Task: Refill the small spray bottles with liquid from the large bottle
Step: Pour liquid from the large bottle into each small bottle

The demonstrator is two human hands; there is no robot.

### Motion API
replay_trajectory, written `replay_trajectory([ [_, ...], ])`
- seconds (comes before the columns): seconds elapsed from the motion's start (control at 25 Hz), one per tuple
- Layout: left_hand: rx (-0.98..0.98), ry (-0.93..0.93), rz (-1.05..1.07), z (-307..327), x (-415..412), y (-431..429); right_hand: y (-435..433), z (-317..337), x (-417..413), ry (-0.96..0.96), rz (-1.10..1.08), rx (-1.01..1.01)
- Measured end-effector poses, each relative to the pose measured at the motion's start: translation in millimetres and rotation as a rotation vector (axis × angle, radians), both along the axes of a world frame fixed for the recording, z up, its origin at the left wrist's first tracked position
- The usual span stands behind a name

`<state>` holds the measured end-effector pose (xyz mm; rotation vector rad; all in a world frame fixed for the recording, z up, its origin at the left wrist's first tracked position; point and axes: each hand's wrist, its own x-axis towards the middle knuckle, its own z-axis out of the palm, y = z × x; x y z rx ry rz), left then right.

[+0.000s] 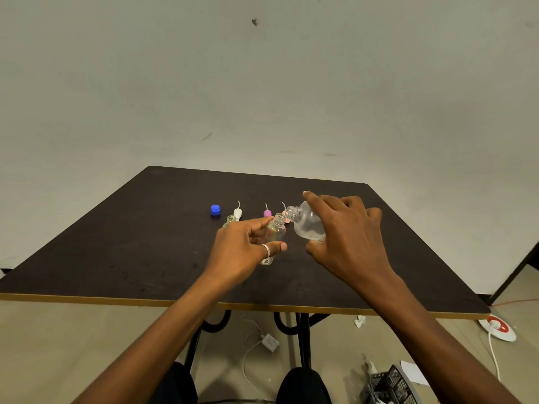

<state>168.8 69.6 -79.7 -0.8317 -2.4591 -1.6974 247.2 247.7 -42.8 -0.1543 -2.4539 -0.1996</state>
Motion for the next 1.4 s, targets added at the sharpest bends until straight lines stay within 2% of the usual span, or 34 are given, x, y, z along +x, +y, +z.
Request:
replay_trajectory([
  [1.4,-0.070,0.038,-0.013,-5.1,-6.2,1.9,3.1,-0.2,-0.1,0.014,-0.032,0.122],
])
